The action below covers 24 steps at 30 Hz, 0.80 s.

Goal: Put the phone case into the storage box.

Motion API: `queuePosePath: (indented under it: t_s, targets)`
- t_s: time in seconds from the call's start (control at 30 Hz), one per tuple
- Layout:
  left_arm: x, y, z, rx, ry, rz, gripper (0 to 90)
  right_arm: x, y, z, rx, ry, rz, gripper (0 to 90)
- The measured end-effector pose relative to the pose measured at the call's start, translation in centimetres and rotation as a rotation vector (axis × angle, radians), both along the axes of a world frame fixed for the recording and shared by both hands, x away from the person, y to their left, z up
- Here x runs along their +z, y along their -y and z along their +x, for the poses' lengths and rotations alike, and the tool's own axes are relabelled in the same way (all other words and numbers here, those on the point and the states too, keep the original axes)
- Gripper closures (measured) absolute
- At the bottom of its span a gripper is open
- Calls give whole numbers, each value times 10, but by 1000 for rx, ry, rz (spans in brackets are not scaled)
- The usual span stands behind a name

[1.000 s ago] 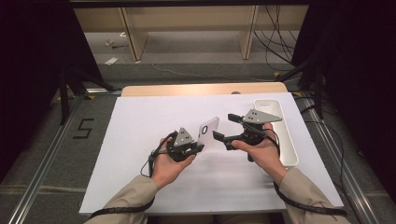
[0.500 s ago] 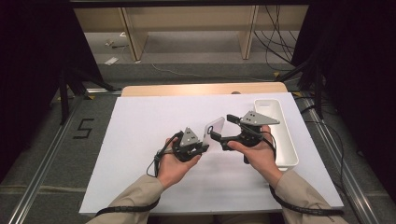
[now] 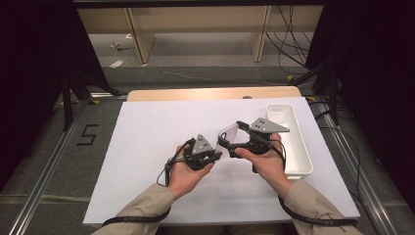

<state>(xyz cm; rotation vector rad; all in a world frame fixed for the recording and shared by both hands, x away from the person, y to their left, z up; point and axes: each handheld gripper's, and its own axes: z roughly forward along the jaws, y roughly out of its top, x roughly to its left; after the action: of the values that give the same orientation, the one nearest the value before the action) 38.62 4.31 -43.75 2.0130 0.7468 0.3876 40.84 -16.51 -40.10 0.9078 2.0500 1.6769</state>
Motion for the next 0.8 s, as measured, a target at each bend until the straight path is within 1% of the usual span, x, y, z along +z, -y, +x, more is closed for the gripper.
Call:
queuePosePath:
  t_s: [0.23, 0.33, 0.47, 0.8]
  targets:
    - [-1, 3, 0, -2, -7, -2, 808, -1, -1, 0, -15, 0, 7, 103]
    - [-1, 4, -1, -1, -10, -10, 808, -1, -2, 0, -28, -3, 8, 115]
    - [0, 5, -1, 0, -7, -14, 808, -2, -1, -1, -44, -2, 10, 130]
    - [0, 5, 0, 8, -5, -26, 808, -3, -2, -3, -57, -4, 24, 172]
